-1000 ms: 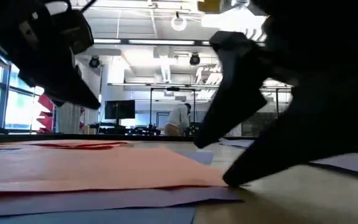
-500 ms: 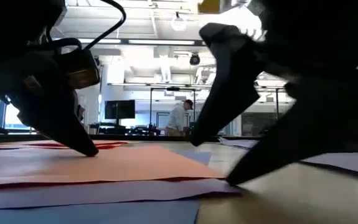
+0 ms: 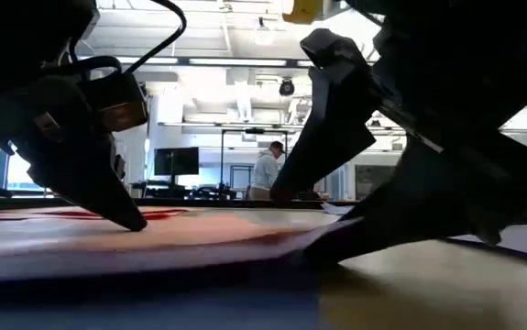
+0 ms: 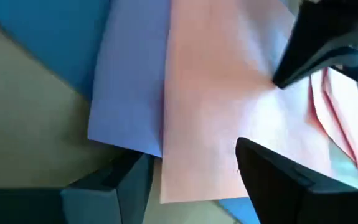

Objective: Organize paper
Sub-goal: Stack the orange paper on top of the orange paper

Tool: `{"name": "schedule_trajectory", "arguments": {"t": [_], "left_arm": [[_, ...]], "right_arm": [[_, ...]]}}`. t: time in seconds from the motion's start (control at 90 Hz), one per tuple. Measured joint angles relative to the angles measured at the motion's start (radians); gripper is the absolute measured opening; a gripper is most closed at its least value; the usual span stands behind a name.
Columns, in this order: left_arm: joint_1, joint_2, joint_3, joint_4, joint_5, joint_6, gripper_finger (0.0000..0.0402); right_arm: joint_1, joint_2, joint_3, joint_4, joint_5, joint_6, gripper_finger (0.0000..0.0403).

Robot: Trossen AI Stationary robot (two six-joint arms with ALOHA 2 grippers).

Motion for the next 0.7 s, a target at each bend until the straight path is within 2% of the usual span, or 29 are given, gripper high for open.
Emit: {"name": "schedule_trajectory", "arguments": {"t": [0.133,0.311,0.533,0.7], "left_arm": [[0.000,0.000,0.000,0.000,0.000,0.000,0.0000],[0.000,0.001,-0.001,0.001,0.001,0.001,0.0000],[0.000,0.001,-0.001,0.002,0.001,0.010,0.0000],[0.000,0.001,-0.001,0.002,0.001,0.012,0.0000]], "right_arm": [[0.013,0.003,0.058,-0.109,0.013,0.017,0.0211],[0.004,0.003,0.066,-0.145,0.034,0.043,0.0211],[-0.023,0.003,0.065,-0.181,0.111,0.043,0.0210],[-0.028,0.003,0.065,-0.163,0.078,0.043,0.0181]]}}
